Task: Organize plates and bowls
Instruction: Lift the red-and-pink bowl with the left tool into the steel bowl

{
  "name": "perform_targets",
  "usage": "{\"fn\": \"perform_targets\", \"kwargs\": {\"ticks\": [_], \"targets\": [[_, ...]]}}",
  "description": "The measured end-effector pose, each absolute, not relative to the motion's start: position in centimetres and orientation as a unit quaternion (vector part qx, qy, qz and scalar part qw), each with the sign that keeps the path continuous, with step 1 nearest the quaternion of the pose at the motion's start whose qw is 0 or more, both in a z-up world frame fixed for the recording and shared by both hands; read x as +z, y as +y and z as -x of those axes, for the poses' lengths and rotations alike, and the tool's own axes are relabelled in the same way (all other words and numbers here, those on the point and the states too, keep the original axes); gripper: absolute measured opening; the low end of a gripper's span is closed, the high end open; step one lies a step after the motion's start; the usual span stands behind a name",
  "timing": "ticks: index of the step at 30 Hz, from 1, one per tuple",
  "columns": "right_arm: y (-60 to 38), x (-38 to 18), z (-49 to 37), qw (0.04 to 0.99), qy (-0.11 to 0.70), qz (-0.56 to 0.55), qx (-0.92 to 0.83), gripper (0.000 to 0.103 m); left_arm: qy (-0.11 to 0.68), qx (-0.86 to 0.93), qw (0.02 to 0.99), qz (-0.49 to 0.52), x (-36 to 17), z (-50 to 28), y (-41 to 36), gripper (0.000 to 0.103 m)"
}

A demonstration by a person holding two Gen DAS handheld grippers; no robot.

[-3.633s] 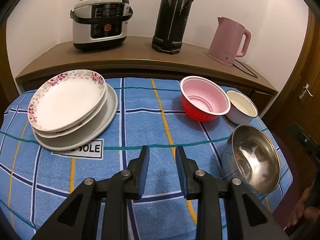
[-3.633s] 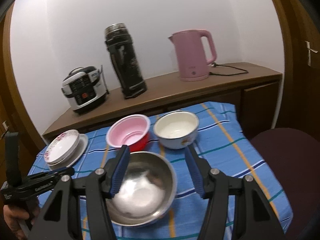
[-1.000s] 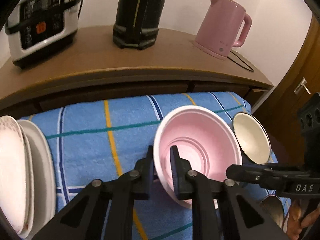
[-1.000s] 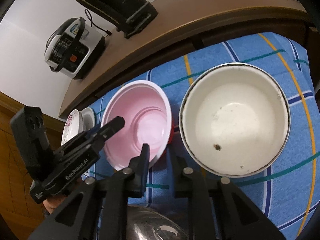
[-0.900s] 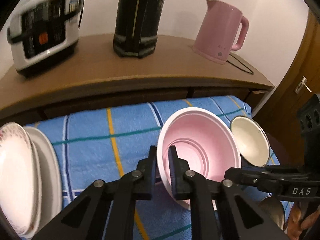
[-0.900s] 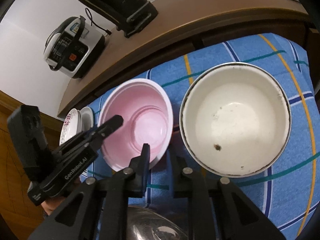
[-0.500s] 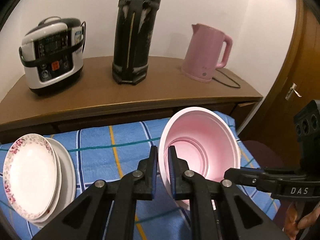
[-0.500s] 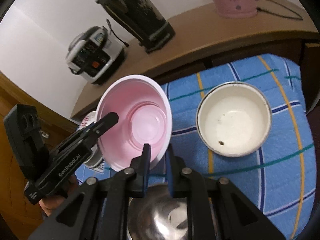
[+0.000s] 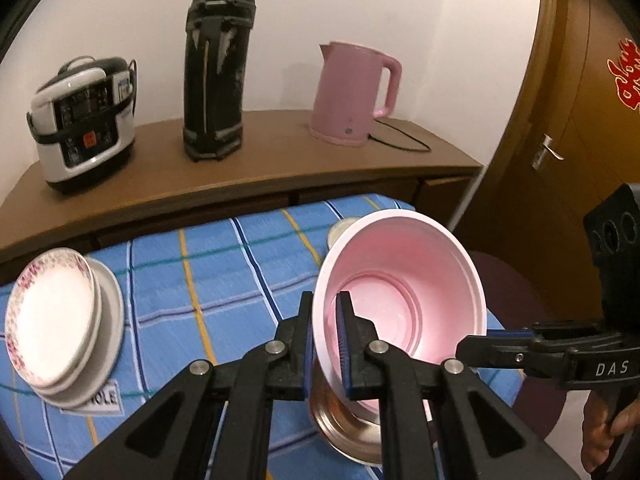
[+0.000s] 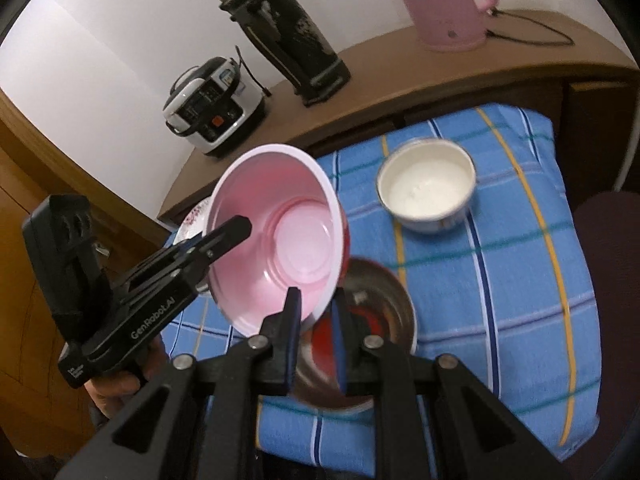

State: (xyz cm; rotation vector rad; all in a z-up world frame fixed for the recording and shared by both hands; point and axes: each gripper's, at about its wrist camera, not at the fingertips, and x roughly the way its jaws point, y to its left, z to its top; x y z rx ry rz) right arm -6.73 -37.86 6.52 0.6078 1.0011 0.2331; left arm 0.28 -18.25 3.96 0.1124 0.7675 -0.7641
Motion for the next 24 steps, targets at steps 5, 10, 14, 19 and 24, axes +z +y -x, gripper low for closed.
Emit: {"fn": "perform_targets", "kwargs": {"ticks": [5,10,14,19,24], "targets": [[-38.1,5.6,8.4,0.820,0.479,-0.294,0.102,0.015,0.376,-0.365,0.849,-0.062,2.8,1.0,-18.4,0.011],[-38.0,4.7,9.6,0.814,0.489,-0.297,0.098,0.015,0.388,-0.361,0.845,-0.073,1.7,1.9,-18.5,0.011],[-37.9,3.8,10.0,0.807,0.499,-0.301,0.097,0.015,0.391,-0.355,0.845,-0.086,1.2,2.3,-18.8,0.011],[-37.7,3.1,10.1,0.801,0.507,-0.302,0.097,0.015,0.397,-0.350,0.843,-0.094,0.7,2.3,-19.0,0.011],[-37.9,3.0,10.2,0.799,0.511,-0.301,0.095,0.015,0.405,-0.346,0.840,-0.103,0.2,2.3,-19.2,0.011]]}}
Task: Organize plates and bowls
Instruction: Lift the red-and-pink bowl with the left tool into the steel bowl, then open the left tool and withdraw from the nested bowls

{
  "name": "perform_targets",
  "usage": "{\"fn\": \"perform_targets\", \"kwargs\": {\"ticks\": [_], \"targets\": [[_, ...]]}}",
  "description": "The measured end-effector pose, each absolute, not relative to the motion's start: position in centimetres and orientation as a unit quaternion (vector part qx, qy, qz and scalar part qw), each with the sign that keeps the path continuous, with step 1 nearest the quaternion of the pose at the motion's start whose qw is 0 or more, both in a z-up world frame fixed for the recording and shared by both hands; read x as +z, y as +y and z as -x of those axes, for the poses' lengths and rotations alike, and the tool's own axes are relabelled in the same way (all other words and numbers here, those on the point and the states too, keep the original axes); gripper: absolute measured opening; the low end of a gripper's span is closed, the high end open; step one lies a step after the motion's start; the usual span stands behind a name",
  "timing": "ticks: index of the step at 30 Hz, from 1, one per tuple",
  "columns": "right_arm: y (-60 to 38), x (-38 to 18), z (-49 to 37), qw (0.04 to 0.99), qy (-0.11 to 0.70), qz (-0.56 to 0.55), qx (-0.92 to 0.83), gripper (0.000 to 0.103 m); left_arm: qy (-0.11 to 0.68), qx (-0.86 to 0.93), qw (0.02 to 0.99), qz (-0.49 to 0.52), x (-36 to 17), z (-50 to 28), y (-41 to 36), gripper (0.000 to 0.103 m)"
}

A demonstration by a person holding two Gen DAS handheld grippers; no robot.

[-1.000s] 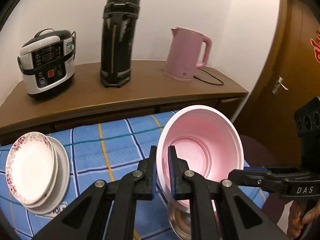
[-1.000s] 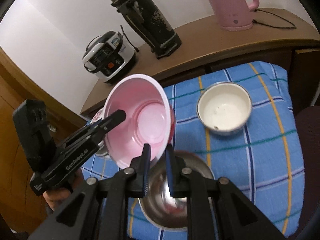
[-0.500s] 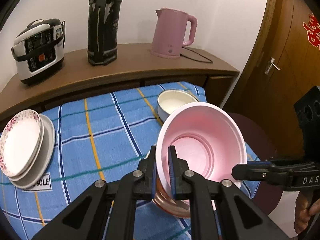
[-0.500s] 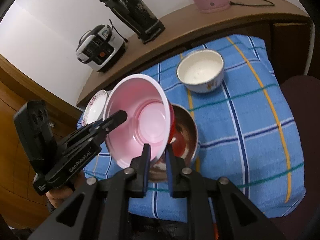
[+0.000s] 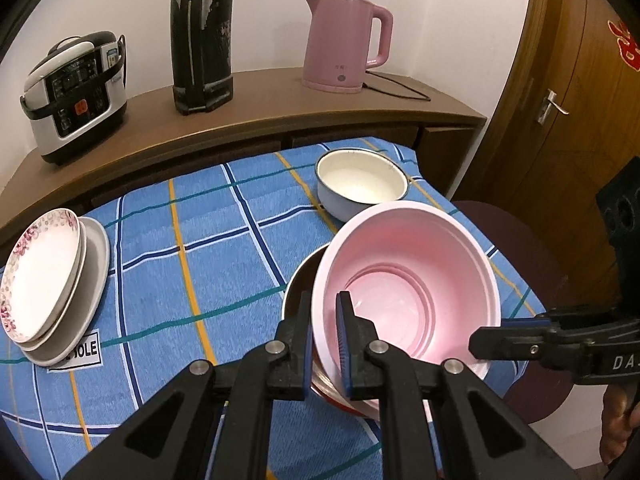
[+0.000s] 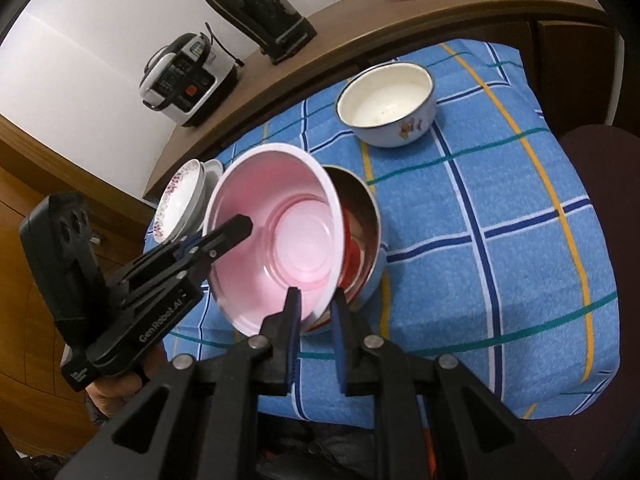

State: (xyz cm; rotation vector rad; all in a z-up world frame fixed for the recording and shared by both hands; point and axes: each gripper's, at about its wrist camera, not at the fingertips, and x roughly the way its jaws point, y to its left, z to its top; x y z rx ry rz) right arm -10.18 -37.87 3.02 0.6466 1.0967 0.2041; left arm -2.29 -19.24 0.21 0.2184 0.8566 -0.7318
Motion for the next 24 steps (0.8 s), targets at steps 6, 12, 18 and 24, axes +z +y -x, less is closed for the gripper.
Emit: {"fn": "perform_targets", "kwargs": {"ticks": [6,12,18,24], "targets": [[-37.8,2.6,9.9,0.795,0.517,-0.302,0.099,0.017,0.411,-0.339,0.839,-0.110,-0.2,2.1,-19.4,0.011],[-37.9,2.6,9.6,0.795,0.518,-0.300,0.100,0.017,0.417,-0.335,0.837,-0.113,-0.6,1.9,-19.4,0.012],[-37.8,2.5,9.4,0.798,0.519,-0.289,0.101,0.017,0.420,-0.333,0.836,-0.113,-0.9,1.7,-19.4,0.012],[-37.7,2.5,9.1,0.799,0.522,-0.282,0.101,0.020,0.422,-0.333,0.836,-0.112,-0.9,1.6,-19.3,0.012]]}}
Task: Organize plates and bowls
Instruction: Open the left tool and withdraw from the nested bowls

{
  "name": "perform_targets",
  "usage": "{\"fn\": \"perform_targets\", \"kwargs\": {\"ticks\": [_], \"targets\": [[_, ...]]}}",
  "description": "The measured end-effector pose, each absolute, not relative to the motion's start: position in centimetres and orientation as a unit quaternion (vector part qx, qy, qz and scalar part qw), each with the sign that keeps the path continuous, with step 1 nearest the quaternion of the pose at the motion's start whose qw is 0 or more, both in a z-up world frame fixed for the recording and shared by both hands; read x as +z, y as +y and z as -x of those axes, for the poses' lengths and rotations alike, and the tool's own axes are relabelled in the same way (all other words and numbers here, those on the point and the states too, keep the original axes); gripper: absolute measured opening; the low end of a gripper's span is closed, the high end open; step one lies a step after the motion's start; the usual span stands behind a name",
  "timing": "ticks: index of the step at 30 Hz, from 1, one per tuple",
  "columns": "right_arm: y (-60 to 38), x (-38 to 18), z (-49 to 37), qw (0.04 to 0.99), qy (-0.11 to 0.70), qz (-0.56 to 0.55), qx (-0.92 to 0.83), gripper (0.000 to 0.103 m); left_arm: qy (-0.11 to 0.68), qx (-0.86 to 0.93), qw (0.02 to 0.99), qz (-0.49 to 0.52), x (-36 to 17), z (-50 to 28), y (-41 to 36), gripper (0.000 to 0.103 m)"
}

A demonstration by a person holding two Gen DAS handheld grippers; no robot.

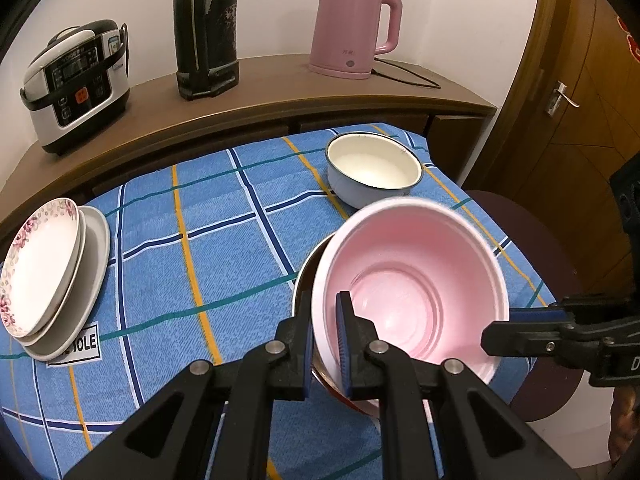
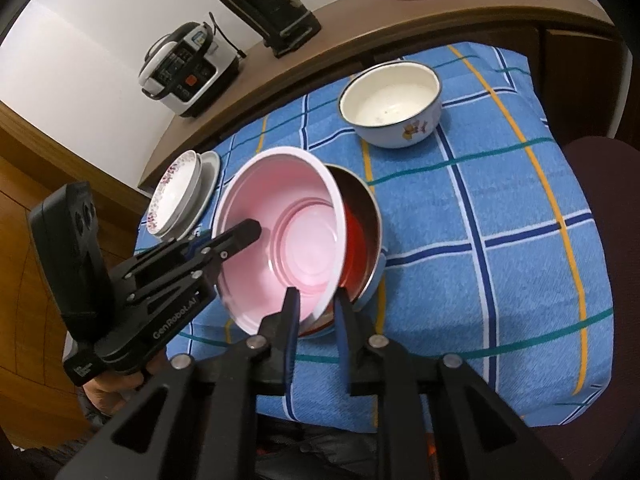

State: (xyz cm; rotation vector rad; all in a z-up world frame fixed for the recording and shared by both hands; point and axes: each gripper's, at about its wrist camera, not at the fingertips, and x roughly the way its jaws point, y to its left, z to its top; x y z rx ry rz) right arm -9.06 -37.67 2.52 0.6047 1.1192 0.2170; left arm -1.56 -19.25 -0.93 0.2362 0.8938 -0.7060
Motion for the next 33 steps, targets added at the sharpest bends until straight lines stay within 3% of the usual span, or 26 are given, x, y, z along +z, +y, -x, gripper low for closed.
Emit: {"fn": "perform_targets", "kwargs": {"ticks": [5,19,33], "targets": [[-37.9,2.8,9.1,0.804,0.518,-0.277,0.093,0.037,0.420,-0.332,0.837,-0.111,-0.7,1.5,-19.1,0.012],[-38.3,3.9,9.2,0.834,0.501,-0.225,0.053,0.037,0.390,-0.322,0.851,-0.144,0.2,1.6,-19.5,0.012],[-38.7,3.4,8.2,0.847,0.490,-0.204,0.028,0.049,0.352,-0.305,0.877,-0.118,1.8,0.7,-17.5,0.012]]}}
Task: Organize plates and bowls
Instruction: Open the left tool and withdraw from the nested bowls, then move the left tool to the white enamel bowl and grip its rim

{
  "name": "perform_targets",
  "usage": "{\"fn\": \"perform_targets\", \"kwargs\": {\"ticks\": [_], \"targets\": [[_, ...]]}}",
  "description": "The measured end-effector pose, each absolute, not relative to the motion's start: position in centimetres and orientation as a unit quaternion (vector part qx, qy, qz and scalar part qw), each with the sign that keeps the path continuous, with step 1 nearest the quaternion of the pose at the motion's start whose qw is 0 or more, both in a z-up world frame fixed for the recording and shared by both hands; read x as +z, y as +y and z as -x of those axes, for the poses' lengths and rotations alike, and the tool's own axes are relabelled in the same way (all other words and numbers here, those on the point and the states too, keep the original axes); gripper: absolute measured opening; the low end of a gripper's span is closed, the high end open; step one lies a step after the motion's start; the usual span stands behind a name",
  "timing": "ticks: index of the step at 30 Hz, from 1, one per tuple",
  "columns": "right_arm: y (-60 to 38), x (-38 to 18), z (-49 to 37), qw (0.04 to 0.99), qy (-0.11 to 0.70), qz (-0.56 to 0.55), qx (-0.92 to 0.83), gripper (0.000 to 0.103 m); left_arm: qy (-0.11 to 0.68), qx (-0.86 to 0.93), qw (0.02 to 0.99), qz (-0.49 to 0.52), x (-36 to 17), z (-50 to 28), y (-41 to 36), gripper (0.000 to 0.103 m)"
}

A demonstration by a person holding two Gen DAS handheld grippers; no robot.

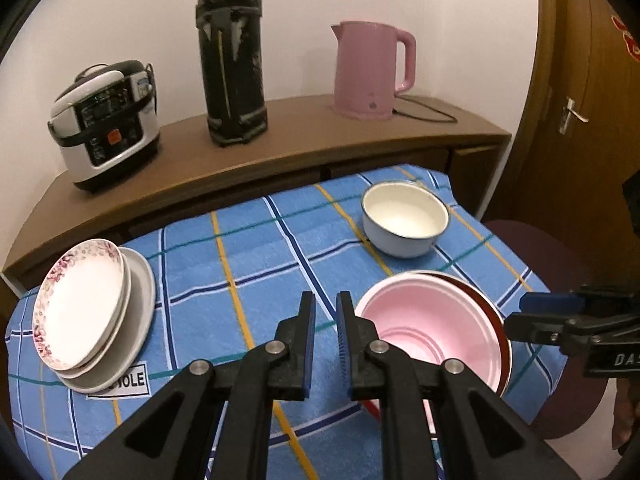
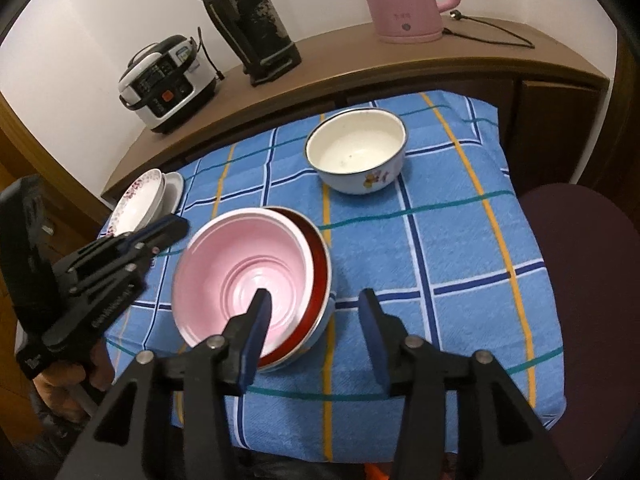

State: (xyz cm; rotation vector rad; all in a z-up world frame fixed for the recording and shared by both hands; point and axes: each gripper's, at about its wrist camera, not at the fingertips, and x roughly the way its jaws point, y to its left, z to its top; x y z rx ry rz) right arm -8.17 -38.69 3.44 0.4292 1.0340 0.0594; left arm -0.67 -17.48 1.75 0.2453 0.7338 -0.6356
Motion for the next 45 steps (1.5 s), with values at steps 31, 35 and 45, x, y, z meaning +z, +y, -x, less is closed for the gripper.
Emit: {"fn": "perform_targets", "kwargs": {"ticks": [31,35,45], "targets": [[-41.2,3.5,6.8,0.852,0.464,-0.239,0.042,0.054,0.371,-0.288,0.876,-0.108,1.2,-2.5,-17.9,0.012],[-43.0,4.5,6.6,0.864,0.434,-0.254,0.024,0.054,0.385,-0.316,0.865,-0.057,2.3,-4.7,-17.6,0.012],[-46.5,2.7,4.2,0.864,0.392,-0.315,-0.013,0.055,0.411,-0.363,0.834,-0.061,1.8,-8.8,-21.8,0.012]]}}
